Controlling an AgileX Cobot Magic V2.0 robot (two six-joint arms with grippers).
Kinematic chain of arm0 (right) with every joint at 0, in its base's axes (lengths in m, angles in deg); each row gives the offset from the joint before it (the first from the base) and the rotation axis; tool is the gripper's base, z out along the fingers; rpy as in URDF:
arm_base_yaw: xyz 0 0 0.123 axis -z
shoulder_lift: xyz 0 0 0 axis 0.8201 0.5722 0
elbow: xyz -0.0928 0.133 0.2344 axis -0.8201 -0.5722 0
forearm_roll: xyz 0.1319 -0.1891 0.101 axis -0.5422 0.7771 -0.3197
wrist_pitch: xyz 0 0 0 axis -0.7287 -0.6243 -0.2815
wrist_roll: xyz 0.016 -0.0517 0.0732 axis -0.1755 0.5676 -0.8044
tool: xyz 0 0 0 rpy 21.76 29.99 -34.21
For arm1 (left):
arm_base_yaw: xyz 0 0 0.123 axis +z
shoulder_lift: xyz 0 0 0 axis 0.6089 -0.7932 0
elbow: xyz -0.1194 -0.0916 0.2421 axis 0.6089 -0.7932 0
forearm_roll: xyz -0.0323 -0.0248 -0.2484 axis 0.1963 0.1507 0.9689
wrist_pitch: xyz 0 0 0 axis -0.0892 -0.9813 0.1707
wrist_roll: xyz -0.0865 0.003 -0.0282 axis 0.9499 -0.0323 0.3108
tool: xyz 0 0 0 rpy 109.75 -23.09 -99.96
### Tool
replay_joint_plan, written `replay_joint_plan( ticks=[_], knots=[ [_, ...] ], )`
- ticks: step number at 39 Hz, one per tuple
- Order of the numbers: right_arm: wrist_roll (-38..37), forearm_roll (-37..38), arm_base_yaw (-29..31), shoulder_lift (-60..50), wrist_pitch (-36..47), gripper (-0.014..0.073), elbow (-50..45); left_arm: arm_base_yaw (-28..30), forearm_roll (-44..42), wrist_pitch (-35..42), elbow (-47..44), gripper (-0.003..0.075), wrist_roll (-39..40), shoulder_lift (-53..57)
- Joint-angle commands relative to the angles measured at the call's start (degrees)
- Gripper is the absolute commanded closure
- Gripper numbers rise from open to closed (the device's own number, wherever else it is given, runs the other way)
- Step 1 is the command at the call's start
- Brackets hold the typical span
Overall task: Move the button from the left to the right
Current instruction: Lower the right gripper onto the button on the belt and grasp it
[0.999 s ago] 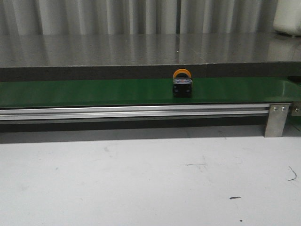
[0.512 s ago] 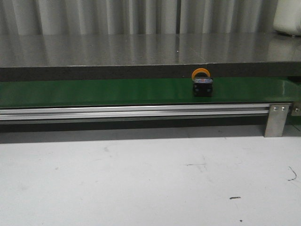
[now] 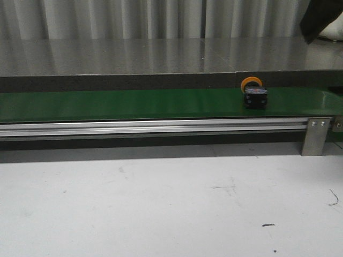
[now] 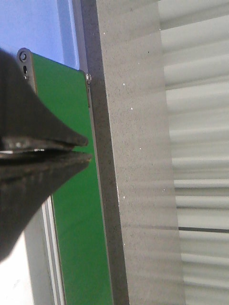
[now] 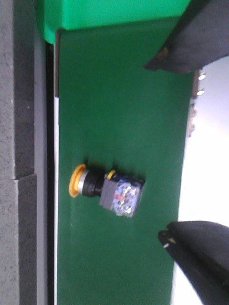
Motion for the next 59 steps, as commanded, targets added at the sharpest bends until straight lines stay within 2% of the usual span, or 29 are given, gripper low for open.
replay_joint_plan(
  ticks=[1, 15, 27, 29, 36, 40, 49, 59],
  knots=[
    [0.07, -2.54, -0.05, 3.42, 1.18, -0.0051, 6.05, -0.33, 0.84, 4.67, 1.57, 0.0741, 0.67, -0.63],
    [0.07, -5.43, -0.05, 16.95, 0.56, -0.0051, 15.33, -0.33, 0.84, 4.67, 1.57, 0.0741, 0.67, -0.63],
    [0.07, -5.43, 0.06, 23.36, 0.61, -0.0044, 17.05, -0.33, 0.84, 4.67, 1.57, 0.0741, 0.67, -0.63],
    [0.07, -5.43, 0.13, 23.51, 0.47, -0.0007, 17.05, -0.33, 0.84, 4.67, 1.57, 0.0741, 0.67, -0.63],
    [0.07, -5.43, 0.13, 23.46, 0.33, 0.0270, 17.05, -0.33, 0.84, 4.67, 1.57, 0.0741, 0.67, -0.63],
    [0.07, -5.43, 0.13, 23.25, -0.28, 0.0359, 17.18, -0.33, 0.84, 4.67, 1.57, 0.0741, 0.67, -0.63],
    [0.07, -3.39, 2.23, 19.73, -1.58, 0.0380, 17.62, -0.33, 0.84, 4.67, 1.57, 0.0741, 0.67, -0.63],
    [0.07, 0.78, 12.56, 15.79, -1.79, 0.0380, 17.62, -0.33, 0.84, 4.67, 1.57, 0.0741, 0.67, -0.63]
  ],
)
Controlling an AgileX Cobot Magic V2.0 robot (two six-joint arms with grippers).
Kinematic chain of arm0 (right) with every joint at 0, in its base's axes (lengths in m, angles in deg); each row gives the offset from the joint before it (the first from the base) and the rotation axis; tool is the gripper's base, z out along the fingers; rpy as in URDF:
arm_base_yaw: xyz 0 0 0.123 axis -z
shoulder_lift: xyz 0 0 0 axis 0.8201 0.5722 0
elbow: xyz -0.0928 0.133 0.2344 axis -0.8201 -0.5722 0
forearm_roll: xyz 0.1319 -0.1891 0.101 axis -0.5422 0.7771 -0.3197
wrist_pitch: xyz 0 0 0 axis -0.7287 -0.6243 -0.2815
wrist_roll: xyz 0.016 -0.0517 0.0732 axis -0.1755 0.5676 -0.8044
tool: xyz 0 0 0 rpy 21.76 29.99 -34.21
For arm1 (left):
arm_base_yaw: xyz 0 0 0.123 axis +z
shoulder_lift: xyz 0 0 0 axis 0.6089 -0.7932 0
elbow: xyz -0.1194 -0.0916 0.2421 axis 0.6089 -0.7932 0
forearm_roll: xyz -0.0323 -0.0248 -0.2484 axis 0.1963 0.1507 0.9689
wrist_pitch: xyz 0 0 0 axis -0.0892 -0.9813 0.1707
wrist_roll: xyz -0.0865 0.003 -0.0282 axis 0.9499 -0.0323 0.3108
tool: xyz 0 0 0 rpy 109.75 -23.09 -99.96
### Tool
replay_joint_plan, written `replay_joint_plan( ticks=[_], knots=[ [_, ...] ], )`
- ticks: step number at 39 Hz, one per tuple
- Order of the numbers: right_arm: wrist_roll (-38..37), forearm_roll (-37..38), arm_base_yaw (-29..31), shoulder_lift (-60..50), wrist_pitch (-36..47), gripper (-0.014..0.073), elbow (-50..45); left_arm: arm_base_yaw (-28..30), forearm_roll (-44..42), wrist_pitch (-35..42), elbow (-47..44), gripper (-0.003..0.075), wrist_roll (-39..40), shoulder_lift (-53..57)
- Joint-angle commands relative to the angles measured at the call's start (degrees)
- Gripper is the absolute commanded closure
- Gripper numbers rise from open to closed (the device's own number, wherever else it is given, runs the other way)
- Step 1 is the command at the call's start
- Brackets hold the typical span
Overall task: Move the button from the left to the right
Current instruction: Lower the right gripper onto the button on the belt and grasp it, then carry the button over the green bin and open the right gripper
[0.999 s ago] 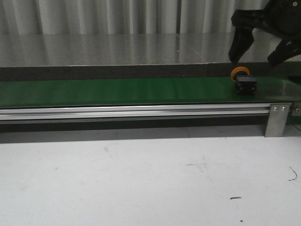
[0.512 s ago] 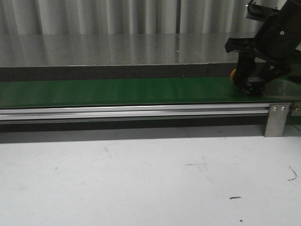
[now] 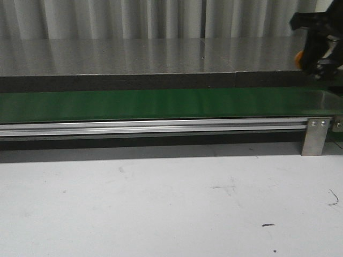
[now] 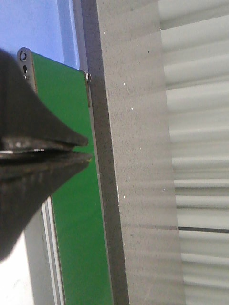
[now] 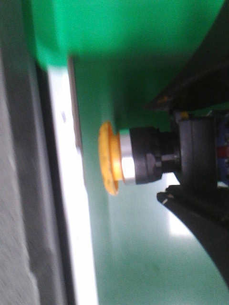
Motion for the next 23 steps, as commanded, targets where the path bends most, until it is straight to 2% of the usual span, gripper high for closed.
replay_joint_plan(
  ticks=[1, 12, 20, 23],
  knots=[
    [0.07, 2.44, 5.38, -3.90, 1.97, 0.0379, 1.97, -0.33, 0.84, 4.67, 1.57, 0.0741, 0.56, -0.63],
    [0.07, 2.98, 17.41, -0.21, 3.68, 0.0377, 1.97, -0.33, 0.84, 4.67, 1.57, 0.0741, 0.56, -0.63],
    [0.07, 6.18, 20.23, 5.81, 3.18, 0.0375, 1.97, -0.33, 0.84, 4.67, 1.57, 0.0741, 0.56, -0.63],
    [0.07, 7.69, 20.37, 7.35, 3.14, 0.0337, 1.97, -0.33, 0.84, 4.67, 1.57, 0.0741, 0.56, -0.63]
  ],
)
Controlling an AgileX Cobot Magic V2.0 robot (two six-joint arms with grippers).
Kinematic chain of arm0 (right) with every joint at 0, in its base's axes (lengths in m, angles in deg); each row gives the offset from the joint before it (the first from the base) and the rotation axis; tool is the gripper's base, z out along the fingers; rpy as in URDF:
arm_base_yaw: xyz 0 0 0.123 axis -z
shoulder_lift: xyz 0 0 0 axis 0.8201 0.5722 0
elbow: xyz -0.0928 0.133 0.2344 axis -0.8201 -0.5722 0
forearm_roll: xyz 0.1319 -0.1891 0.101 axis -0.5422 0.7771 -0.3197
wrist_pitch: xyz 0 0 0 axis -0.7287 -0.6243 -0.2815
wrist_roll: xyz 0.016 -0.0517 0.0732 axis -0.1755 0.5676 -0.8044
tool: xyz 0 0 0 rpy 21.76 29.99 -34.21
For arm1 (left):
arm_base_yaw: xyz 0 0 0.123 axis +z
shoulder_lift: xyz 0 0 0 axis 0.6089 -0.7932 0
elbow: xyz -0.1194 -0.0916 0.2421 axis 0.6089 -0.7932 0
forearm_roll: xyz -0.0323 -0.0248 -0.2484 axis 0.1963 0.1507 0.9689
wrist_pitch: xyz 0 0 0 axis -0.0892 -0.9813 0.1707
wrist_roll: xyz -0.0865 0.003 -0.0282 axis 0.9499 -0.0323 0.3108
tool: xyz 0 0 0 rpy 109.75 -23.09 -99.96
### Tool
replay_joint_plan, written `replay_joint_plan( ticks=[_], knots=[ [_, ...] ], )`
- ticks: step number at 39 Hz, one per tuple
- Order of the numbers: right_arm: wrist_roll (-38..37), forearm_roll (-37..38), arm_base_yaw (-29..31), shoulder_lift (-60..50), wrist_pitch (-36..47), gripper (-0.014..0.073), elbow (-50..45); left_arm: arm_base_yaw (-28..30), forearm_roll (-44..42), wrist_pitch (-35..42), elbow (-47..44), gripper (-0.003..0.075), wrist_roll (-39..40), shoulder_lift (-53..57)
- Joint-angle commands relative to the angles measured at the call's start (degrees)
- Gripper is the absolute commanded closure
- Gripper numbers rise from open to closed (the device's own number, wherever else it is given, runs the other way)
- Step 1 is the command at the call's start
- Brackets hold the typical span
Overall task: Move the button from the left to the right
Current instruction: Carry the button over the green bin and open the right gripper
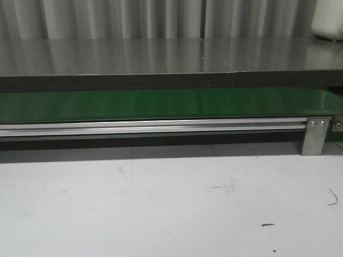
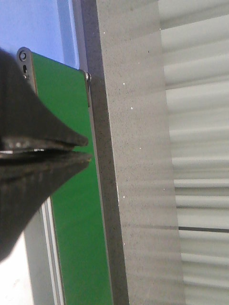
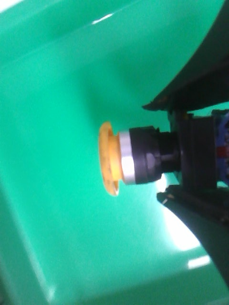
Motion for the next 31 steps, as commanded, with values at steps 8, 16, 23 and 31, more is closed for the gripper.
replay_joint_plan(
  ticks=[8, 16, 23, 31],
  knots=[
    [0.11, 1.62, 0.52, -0.60, 2.01, 0.0092, 1.84, -0.33, 0.84, 4.67, 1.57, 0.0741, 0.56, -0.63],
    [0.11, 1.44, 0.33, -4.04, -2.53, 0.0065, 4.71, -0.33, 0.84, 4.67, 1.57, 0.0741, 0.56, -0.63],
    [0.11, 0.11, -3.08, -10.38, -3.52, 0.0172, 7.43, -0.33, 0.84, 4.67, 1.57, 0.0741, 0.56, -0.63],
    [0.11, 0.11, -11.27, -18.44, -3.00, 0.0540, 7.43, -0.33, 0.84, 4.67, 1.57, 0.0741, 0.56, -0.63]
  ],
)
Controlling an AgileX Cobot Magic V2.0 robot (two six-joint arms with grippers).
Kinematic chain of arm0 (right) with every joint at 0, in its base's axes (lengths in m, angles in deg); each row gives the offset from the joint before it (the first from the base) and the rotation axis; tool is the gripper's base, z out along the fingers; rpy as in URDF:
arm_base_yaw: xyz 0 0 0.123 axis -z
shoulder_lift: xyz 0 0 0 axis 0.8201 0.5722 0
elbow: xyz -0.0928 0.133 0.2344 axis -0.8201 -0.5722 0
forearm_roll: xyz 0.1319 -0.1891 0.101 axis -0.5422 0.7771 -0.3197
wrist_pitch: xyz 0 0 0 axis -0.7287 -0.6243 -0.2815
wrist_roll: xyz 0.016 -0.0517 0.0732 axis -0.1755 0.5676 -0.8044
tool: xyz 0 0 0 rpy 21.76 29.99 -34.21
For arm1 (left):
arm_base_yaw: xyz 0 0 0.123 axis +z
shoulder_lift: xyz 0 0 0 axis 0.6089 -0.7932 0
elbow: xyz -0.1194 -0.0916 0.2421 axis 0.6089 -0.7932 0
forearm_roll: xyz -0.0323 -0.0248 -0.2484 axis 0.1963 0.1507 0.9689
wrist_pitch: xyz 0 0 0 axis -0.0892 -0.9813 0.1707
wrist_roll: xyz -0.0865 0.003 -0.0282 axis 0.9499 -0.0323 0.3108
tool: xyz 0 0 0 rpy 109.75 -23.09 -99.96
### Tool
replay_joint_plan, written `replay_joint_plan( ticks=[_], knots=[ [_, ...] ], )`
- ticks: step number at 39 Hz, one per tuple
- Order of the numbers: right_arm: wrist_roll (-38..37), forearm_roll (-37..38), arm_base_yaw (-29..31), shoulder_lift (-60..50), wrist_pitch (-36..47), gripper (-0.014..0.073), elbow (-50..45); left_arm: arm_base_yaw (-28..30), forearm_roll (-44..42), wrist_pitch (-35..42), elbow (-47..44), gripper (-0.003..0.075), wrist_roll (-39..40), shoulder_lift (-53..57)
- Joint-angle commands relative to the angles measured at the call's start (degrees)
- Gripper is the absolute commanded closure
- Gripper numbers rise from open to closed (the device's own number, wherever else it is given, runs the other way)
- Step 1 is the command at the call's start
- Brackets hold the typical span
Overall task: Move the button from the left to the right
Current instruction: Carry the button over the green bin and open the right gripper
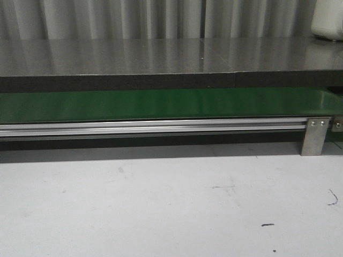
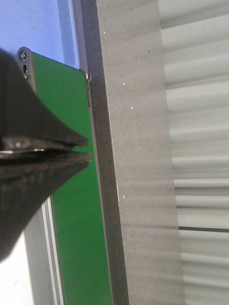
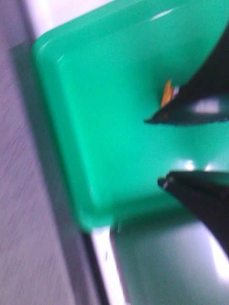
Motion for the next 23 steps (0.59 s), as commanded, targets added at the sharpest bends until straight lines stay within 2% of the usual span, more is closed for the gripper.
replay_joint_plan(
  ticks=[1, 5, 14, 23],
  knots=[
    [0.11, -0.66, -3.70, -6.24, 2.02, 0.0577, 2.00, -0.33, 0.84, 4.67, 1.57, 0.0741, 0.56, -0.63],
    [0.11, -0.66, -7.43, -9.35, 2.02, 0.0665, 2.00, -0.33, 0.84, 4.67, 1.57, 0.0741, 0.56, -0.63],
    [3.12, -0.66, -15.72, -16.54, 2.84, 0.0662, -0.46, -0.33, 0.84, 4.67, 1.57, 0.0741, 0.56, -0.63],
    [3.12, -0.66, -23.74, -31.17, 14.51, 0.0662, -17.80, -0.33, 0.84, 4.67, 1.57, 0.0741, 0.56, -0.63]
  ],
)
